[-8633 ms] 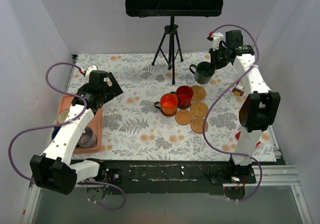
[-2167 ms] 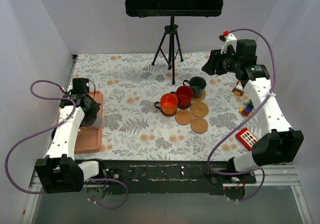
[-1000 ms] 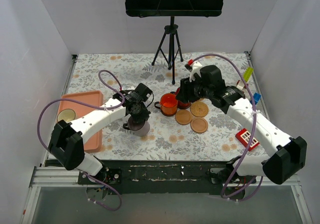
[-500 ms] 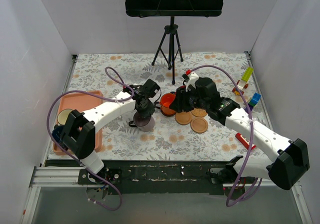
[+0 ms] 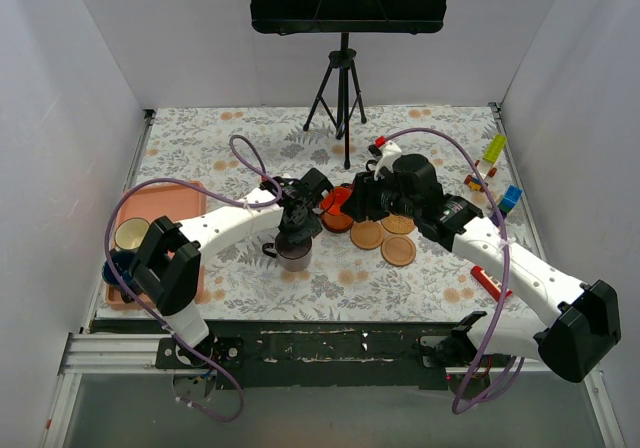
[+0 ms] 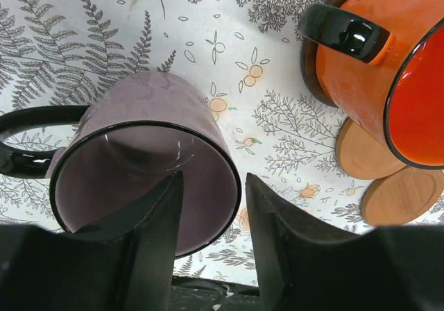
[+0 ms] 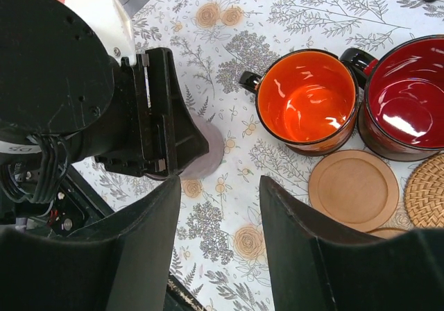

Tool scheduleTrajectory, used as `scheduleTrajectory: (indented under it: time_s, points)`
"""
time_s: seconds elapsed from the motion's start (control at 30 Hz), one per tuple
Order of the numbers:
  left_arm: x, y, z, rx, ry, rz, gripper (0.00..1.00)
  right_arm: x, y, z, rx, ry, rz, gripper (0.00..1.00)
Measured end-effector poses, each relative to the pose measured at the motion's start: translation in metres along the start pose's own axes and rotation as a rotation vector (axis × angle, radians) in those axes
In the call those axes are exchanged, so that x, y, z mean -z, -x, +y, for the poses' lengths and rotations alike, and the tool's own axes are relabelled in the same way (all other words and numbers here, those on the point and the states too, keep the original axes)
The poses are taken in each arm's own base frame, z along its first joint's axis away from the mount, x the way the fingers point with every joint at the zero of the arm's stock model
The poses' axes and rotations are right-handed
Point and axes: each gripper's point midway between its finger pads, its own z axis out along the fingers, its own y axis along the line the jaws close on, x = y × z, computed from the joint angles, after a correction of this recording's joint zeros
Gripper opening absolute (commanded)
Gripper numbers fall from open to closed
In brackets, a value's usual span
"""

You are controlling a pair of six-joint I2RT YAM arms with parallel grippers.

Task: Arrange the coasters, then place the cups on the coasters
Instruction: Place the cup at the center of the board.

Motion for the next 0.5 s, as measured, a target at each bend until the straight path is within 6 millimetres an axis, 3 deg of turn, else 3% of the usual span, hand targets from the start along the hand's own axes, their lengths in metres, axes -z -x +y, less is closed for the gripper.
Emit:
scheduleTrajectory:
  time_s: [0.13,0.27,0.37,0.5]
  points:
    - [0.001,-0.003,0.001,-0.023,0.002,0.0,0.59,0.002,0.002,-0.001,0.002,-0.01,-0.01,0.57]
    - [0.006,-0.001,0.002,-0.047,-0.003,-0.015,0.82,0.006,0.007,-0.002,0.015,-0.018,-0.032,0.57]
    - [0.02,0.005,0.0,-0.063,-0.04,-0.04,0.98,0.01,0.011,-0.002,0.038,-0.021,-0.051,0.57]
    - [0.054,0.019,-0.003,-0.075,-0.135,-0.09,0.98,0.012,0.012,-0.004,0.077,-0.028,-0.051,0.58]
